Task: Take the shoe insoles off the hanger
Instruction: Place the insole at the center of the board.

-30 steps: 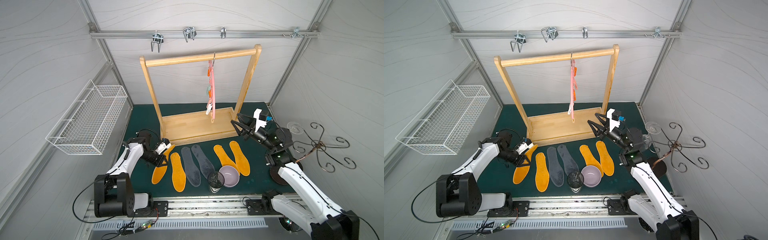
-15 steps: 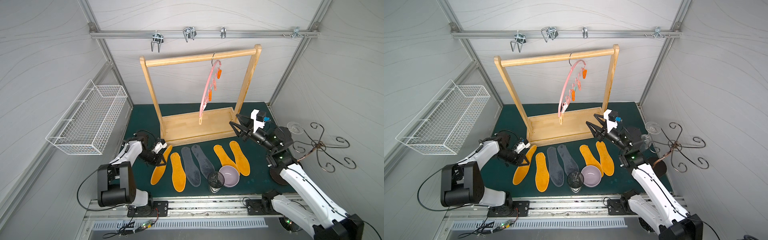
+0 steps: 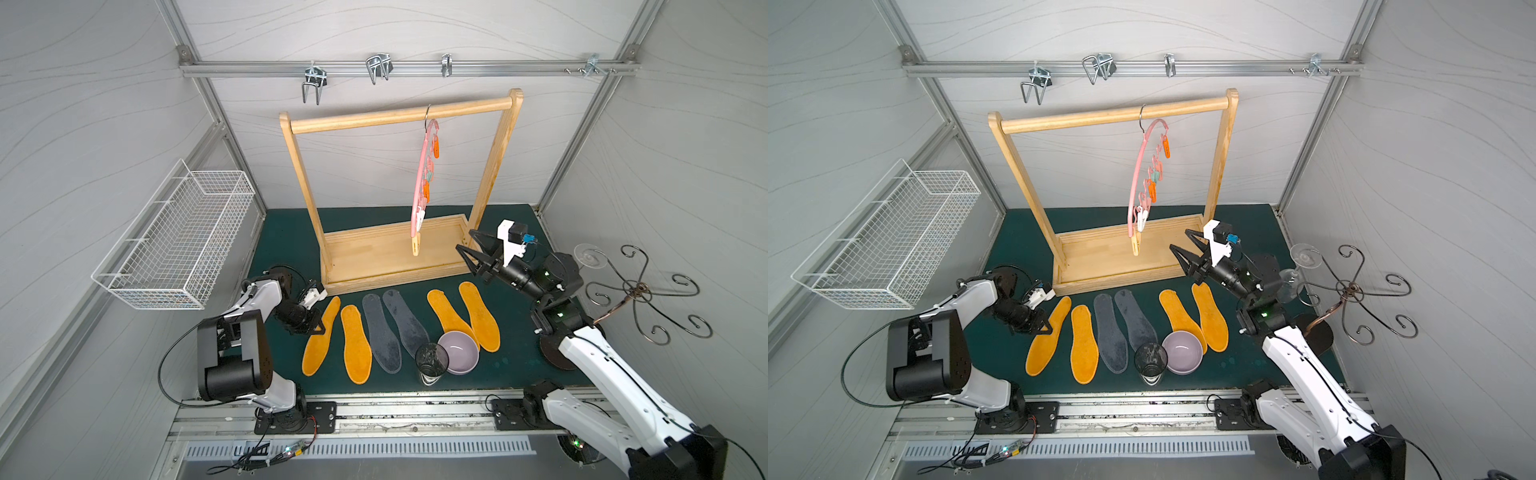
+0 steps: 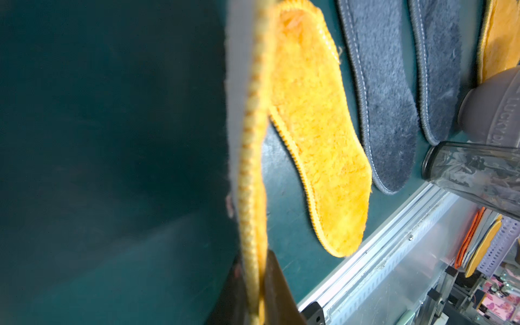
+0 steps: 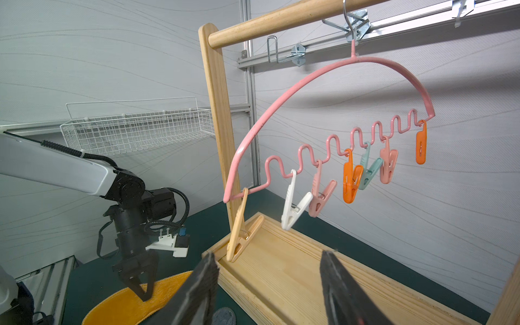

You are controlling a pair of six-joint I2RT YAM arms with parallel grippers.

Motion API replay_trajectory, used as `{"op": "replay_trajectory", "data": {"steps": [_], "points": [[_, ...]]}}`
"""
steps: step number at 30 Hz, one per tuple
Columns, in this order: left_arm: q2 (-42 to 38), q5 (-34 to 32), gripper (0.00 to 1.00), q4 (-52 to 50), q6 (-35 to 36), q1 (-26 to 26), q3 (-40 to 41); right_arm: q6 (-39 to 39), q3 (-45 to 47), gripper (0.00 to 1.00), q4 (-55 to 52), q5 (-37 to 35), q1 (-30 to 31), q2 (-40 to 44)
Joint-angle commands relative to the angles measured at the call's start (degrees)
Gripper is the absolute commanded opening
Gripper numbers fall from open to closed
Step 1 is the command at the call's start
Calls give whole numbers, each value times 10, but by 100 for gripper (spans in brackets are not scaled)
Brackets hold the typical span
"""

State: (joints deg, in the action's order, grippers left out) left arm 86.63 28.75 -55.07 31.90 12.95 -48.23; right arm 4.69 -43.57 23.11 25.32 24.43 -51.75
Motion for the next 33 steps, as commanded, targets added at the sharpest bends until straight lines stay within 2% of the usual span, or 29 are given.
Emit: {"op": "replay_trajectory", "data": {"steps": [1, 7, 11, 15, 20, 25, 30, 33], "points": [[-8, 11, 19, -19, 33, 8, 4, -5, -19, 60, -8, -4, 5, -2], [18, 0, 29, -32, 48, 10, 13, -8, -22, 60, -7, -9, 12, -5], [29, -5, 31, -35, 50, 10, 15, -10, -25, 60, -12, -12, 16, -5], [3, -14, 32, -31, 55, 11, 27, -13, -27, 60, -20, -15, 19, -3], [-24, -31, 36, -36, 86, 11, 42, -15, -28, 61, -22, -18, 23, -7], [-16, -30, 38, -46, 103, 10, 48, -13, -31, 60, -24, -19, 27, -12], [-8, -41, 44, -35, 105, 10, 55, -13, -31, 61, -34, -37, 30, -8], [-22, -45, 48, -23, 106, 10, 60, -1, -31, 62, -58, -77, 32, -2]]}}
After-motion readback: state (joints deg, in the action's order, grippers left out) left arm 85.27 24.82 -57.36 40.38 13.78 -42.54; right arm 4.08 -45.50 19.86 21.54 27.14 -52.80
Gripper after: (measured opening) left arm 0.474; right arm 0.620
